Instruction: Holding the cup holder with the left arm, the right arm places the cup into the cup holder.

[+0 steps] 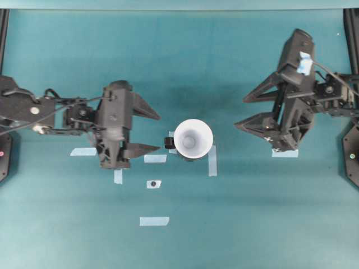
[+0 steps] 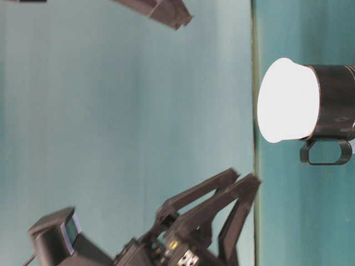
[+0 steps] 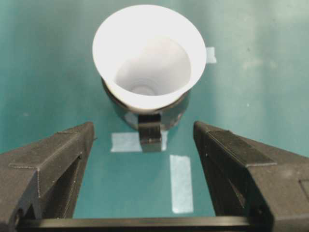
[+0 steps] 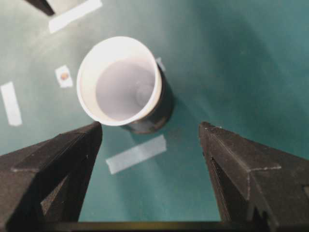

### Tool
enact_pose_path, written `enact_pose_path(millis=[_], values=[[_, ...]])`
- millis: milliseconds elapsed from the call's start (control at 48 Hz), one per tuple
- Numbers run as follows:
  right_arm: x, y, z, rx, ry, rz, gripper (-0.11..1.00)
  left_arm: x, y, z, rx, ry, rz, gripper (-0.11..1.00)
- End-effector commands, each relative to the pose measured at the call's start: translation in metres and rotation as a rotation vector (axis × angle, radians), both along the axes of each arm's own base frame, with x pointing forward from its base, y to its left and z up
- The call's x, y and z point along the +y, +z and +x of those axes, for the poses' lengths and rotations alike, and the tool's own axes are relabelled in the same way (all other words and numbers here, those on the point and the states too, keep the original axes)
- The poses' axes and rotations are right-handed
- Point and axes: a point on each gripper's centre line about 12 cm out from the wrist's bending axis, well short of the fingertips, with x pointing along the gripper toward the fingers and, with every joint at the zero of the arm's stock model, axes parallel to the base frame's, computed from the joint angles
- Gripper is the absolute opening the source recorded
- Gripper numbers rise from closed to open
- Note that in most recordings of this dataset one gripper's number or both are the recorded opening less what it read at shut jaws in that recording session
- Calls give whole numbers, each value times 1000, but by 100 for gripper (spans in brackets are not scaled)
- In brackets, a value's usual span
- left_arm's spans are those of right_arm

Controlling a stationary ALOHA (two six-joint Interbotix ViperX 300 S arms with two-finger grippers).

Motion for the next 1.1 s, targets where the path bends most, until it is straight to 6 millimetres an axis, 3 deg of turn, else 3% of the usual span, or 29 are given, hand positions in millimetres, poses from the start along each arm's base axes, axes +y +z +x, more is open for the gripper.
enact_pose_path(millis=[0,771,1083], values=[[1,19,-7,-85,7,-22,86,-1,17,-3,-55,-8,11,86],[5,14,-31,-154,7,-30,86,-3,38,-26,-116,-9,17,86],[5,12,-33,-152,7,-30,86,-3,36,-28,-101,-7,14,86]])
